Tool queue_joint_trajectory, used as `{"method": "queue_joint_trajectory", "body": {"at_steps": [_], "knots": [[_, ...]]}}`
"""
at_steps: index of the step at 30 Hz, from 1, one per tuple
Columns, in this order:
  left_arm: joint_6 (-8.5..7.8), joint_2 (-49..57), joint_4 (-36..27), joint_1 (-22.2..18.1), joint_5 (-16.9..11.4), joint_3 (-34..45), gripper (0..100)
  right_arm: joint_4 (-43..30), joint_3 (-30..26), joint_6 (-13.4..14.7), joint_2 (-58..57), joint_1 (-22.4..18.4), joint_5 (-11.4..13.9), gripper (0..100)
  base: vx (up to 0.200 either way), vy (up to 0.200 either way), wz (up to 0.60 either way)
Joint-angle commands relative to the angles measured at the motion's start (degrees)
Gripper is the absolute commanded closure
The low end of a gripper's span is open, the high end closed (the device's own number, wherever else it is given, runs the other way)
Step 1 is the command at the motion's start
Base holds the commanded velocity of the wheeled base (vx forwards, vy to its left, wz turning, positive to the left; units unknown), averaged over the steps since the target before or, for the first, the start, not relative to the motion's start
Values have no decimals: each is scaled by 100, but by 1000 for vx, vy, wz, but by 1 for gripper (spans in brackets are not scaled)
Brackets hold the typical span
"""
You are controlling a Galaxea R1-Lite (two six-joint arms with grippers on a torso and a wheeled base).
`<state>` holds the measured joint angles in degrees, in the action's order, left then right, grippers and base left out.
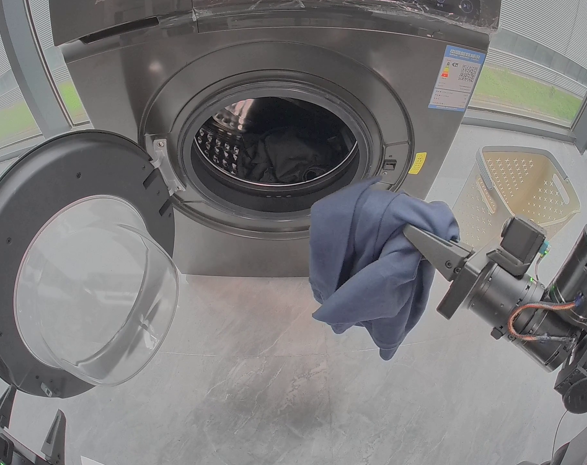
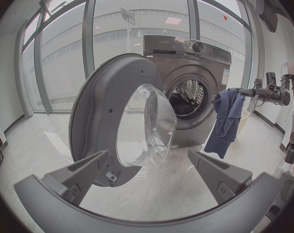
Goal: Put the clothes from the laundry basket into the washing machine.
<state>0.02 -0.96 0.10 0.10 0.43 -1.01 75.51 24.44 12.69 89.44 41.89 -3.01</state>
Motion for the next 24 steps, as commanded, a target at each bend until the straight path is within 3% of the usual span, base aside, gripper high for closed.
{"method": "queue_joint_trajectory", "body": {"at_steps": [1, 3, 7, 9, 10, 11, 13, 15, 17, 19, 20, 21, 24], "knots": [[15, 88, -1, -1, 1, 101, 0, -80, 175, -39, 161, 21, -7, 100, 0, 0, 0], [33, 96, -1, -10, 10, 101, 0, -89, 280, -135, 196, 30, -7, 100, 0, 0, 0], [-117, 96, 87, -10, -166, 75, 0, -54, 544, -302, 346, 162, -15, 100, 0, 0, 0], [85, 70, 482, -19, -632, -373, 0, -27, 764, -293, 495, 294, -59, 100, 0, 0, 0], [270, -27, 614, -19, -948, -699, 0, -1, 887, -293, 618, 320, -165, 100, 0, 0, 0], [349, -194, 614, -36, -1264, -918, 0, 17, 984, -293, 750, 320, -270, 100, 0, 0, 0], [367, -545, 482, -36, -1827, -997, 0, 69, 1203, -293, 961, 320, -323, 100, 0, 0, 0], [367, -967, 386, -19, -2161, -954, 0, 113, 1388, -293, 1110, 320, -340, 100, 0, 0, 0], [340, -1653, 447, -10, -2416, -804, 0, 131, 1599, -302, 1286, 276, -323, 100, 0, 0, 0], [314, -1899, 500, 8, -2477, -716, 0, 131, 1678, -302, 1357, 267, -314, 100, 0, 0, 0], [112, -2444, 729, 69, -2504, -584, 0, 140, 1836, -302, 1559, 259, -305, 100, 0, 0, 0], [15, -2743, 904, 113, -2512, -523, 0, 140, 1915, -302, 1647, 259, -305, 100, 0, 0, 0], [-2, -3446, 1546, 377, -2644, -479, 0, 131, 2188, -293, 1831, 250, -279, 100, 0, 0, 0]]}}
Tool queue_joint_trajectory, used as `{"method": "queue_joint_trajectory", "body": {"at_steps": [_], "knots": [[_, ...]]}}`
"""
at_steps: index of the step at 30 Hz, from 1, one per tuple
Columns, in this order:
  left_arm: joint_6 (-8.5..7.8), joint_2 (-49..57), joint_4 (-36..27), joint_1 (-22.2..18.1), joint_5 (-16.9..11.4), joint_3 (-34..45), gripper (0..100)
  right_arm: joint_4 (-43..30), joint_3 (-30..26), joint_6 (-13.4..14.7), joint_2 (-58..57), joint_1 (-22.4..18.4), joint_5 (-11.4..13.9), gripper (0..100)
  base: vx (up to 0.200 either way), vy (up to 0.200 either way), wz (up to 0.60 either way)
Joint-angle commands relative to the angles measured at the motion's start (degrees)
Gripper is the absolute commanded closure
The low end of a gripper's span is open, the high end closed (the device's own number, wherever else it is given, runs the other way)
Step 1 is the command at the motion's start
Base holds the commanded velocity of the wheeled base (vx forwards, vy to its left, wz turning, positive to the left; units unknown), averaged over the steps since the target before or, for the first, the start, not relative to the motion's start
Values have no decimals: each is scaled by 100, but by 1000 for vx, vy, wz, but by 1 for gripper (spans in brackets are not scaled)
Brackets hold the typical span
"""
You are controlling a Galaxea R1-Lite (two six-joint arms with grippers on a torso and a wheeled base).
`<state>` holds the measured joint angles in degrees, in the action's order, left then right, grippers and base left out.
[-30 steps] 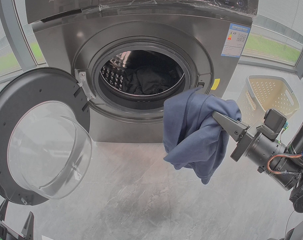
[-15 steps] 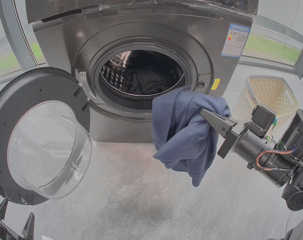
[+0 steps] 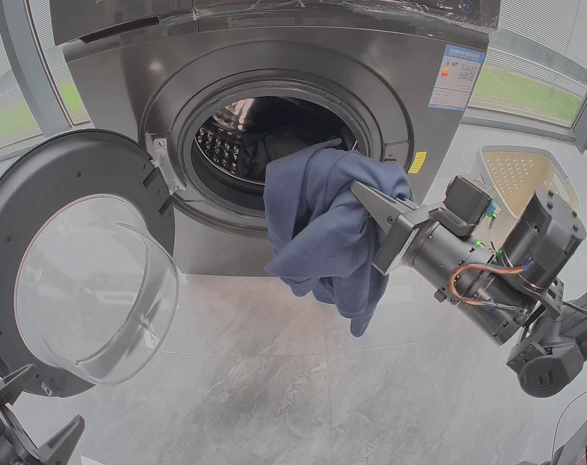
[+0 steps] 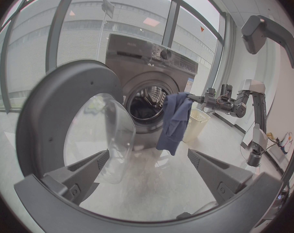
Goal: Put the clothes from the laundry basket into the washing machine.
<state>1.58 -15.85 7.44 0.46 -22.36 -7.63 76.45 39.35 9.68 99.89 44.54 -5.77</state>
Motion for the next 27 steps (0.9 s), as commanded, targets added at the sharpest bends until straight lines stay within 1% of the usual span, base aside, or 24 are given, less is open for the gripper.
{"method": "queue_joint_trajectory", "body": {"at_steps": [1, 4, 5, 6, 7, 8, 14, 19, 20, 21, 23, 27], "knots": [[-132, -2195, 1041, 437, -392, 183, 0, 37, 758, 16, 830, -16, 5, 100, 0, 0, 0], [-115, -2880, 1682, 701, -392, 148, 0, 28, 916, 25, 901, 19, 67, 100, 0, 0, 0], [-115, -2906, 1709, 710, -392, 148, 0, 28, 916, 25, 901, 19, 67, 100, 0, 0, 0], [-123, -3258, 2016, 841, -392, 148, 0, 37, 987, 25, 971, 19, 76, 100, 0, 0, 0], [-123, -3258, 2016, 841, -392, 148, 0, 37, 987, 25, 971, 19, 76, 100, 0, 0, 0], [-123, -3671, 2297, 973, -401, 139, 0, 37, 1022, 25, 1015, 19, 76, 100, 0, 0, 0], [-211, -4726, 2675, 1184, -410, -37, 0, 28, 1031, 25, 989, -25, 84, 100, 0, 0, 0], [-150, -5367, 3088, 1703, -392, -160, 0, 19, 1022, 25, 980, -34, 84, 100, 0, 0, 0], [-167, -5499, 3168, 1791, -392, -186, 0, 19, 1022, 16, 980, -34, 84, 100, 0, 0, 0], [-167, -5499, 3168, 1791, -392, -186, 0, 19, 1022, 16, 980, -34, 84, 100, 0, 0, 0], [-202, -5886, 3414, 1975, -392, -265, 0, 28, 1031, 8, 989, -25, 76, 100, 0, 0, 0], [-185, -6484, 3800, 2186, -348, -476, 0, 28, 1048, 8, 989, -25, 76, 100, 0, 0, 0]]}}
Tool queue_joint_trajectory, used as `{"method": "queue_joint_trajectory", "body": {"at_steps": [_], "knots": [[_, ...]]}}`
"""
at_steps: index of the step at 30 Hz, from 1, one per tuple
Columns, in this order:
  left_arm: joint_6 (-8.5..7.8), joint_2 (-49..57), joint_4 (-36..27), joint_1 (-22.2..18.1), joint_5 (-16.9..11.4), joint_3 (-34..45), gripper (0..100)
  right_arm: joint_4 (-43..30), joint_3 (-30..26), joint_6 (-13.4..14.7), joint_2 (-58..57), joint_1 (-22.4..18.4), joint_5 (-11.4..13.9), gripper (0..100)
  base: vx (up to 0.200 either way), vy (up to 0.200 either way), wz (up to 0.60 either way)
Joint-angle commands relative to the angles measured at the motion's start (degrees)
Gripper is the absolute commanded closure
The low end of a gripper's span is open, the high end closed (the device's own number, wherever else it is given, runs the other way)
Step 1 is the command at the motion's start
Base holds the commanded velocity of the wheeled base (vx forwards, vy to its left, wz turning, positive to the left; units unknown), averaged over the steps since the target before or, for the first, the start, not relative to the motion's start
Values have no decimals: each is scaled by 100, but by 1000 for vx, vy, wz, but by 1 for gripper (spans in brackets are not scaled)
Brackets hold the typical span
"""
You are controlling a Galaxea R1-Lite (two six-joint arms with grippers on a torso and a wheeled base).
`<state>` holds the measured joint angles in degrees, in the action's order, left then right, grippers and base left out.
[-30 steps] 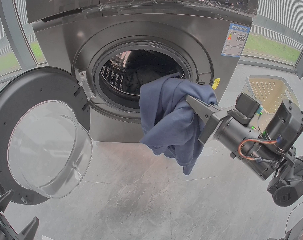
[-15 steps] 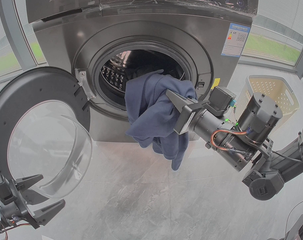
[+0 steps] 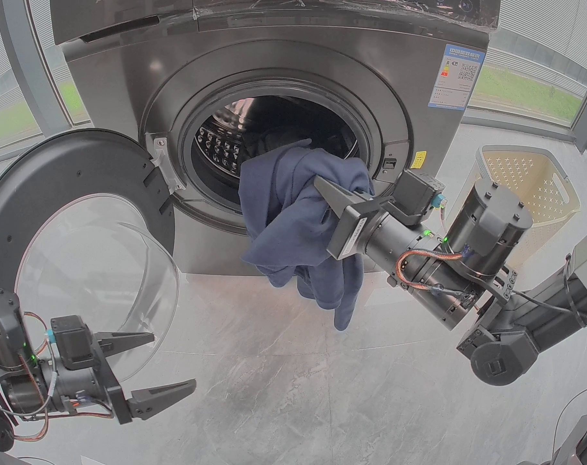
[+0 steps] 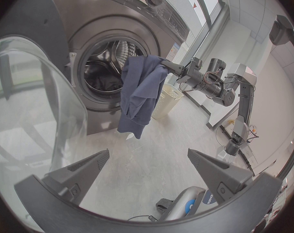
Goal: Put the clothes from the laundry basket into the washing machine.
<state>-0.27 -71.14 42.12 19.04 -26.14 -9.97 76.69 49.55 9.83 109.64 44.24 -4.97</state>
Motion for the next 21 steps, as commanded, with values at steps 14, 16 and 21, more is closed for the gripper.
{"method": "queue_joint_trajectory", "body": {"at_steps": [14, 16, 21], "knots": [[80, -2360, 1044, 548, -49, -980, 0, -23, 476, -7, 31, 94, 84, 100, 0, 0, 0], [80, -2545, 1079, 539, -49, -1112, 0, 4, 494, 2, 40, 102, 102, 100, 0, 0, 0], [238, -2984, 1475, 548, -14, -1385, 0, 13, 432, 11, 31, 138, 84, 100, 0, 0, 0]]}}
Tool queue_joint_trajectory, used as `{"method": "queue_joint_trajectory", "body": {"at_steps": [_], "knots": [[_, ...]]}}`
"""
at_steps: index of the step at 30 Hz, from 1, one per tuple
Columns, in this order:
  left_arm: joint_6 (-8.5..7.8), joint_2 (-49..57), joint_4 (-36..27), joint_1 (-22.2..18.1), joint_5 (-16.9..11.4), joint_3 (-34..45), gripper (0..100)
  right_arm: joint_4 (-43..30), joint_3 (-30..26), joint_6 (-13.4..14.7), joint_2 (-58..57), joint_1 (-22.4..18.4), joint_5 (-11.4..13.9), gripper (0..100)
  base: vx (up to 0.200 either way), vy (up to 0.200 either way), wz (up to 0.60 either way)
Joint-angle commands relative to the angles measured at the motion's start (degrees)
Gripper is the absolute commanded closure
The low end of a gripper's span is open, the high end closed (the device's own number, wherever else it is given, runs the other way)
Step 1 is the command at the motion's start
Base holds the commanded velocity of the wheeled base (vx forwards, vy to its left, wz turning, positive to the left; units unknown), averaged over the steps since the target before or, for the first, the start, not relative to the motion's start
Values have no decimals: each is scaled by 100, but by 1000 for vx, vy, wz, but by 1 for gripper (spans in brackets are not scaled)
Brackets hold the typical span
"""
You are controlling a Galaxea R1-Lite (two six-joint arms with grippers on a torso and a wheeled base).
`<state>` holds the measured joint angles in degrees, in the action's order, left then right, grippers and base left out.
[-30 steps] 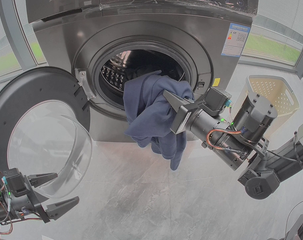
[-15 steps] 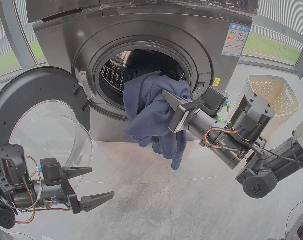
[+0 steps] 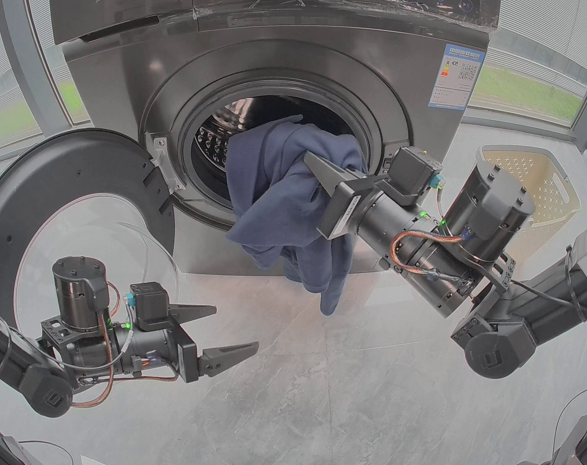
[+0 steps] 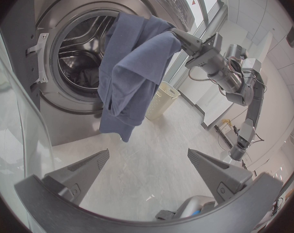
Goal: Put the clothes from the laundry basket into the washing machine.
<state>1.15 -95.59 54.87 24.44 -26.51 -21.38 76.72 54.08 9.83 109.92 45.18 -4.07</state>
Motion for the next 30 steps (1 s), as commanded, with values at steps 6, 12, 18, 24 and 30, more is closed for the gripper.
{"method": "queue_joint_trajectory", "body": {"at_steps": [6, 12, 18, 24, 30], "knots": [[184, -1190, 876, -1, 67, -472, 0, 10, -29, 11, -32, 176, -41, 100, 0, 0, 0], [202, -1647, 1228, -1, 111, -692, 0, 10, -99, -25, -32, 219, -59, 100, 0, 0, 0], [272, -1911, 1298, -1, 94, -1070, 0, 10, -222, -25, -59, 272, -59, 100, 0, 0, 0], [290, -2175, 1368, 8, 85, -1307, 0, 19, -257, -25, -59, 281, -59, 100, 0, 0, 0], [369, -2465, 1439, 17, 85, -1615, 0, 19, -257, -33, -59, 316, -59, 100, 0, 0, 0]]}}
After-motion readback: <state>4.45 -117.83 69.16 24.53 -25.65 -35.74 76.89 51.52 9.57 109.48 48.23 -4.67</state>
